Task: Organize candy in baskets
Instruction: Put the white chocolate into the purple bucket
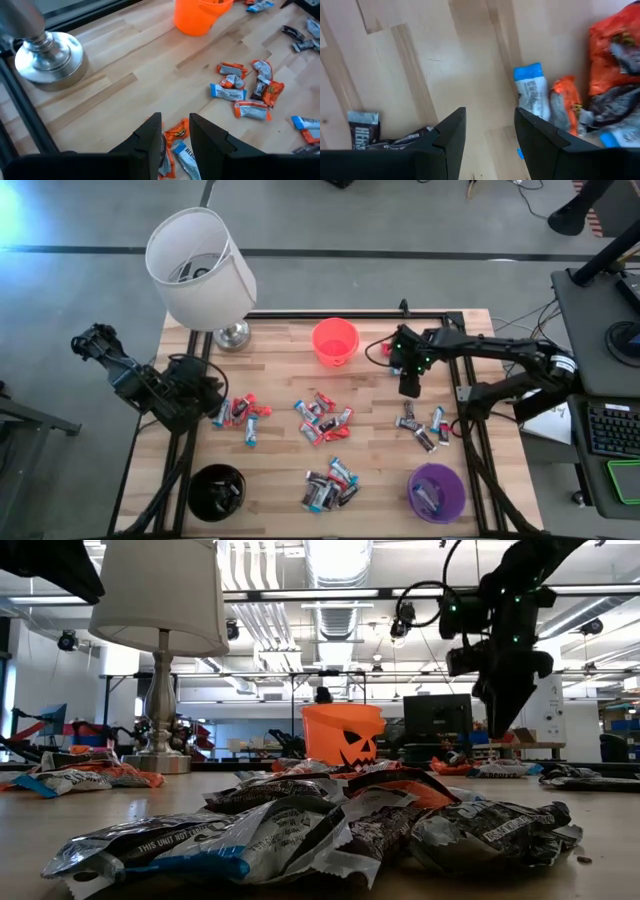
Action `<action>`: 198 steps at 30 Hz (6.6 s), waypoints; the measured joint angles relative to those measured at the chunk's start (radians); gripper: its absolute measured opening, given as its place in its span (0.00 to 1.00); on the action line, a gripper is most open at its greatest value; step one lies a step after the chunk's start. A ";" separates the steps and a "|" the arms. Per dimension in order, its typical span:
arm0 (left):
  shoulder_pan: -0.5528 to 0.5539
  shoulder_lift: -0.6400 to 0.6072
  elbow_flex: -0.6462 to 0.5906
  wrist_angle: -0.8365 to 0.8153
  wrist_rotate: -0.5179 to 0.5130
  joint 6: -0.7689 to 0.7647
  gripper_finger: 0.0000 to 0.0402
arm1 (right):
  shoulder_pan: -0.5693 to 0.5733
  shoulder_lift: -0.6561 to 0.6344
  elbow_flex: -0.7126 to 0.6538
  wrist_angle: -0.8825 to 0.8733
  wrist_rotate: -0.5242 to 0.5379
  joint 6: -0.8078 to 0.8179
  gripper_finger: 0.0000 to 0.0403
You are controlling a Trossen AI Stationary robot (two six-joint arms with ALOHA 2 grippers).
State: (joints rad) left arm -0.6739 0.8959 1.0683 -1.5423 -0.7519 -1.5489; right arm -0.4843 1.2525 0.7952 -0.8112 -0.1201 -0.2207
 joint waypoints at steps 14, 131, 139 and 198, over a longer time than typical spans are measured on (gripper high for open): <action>0.000 0.000 0.000 0.077 0.002 0.131 0.20 | -0.003 0.130 -0.016 0.066 0.093 -0.088 0.40; 0.000 0.000 0.000 0.107 0.031 0.292 0.20 | 0.316 -0.203 0.339 -0.477 -0.022 0.889 0.03; 0.000 0.000 0.000 0.109 0.031 0.292 0.20 | 0.599 -0.206 0.389 -0.475 -0.019 1.181 0.03; 0.000 0.001 0.000 0.197 0.090 0.514 0.28 | 1.267 0.149 0.574 -0.501 0.032 1.798 0.38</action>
State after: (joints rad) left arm -0.6739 0.8970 1.0683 -1.3457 -0.6624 -1.0353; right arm 0.7832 1.4017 1.3693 -1.3124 -0.0878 1.5774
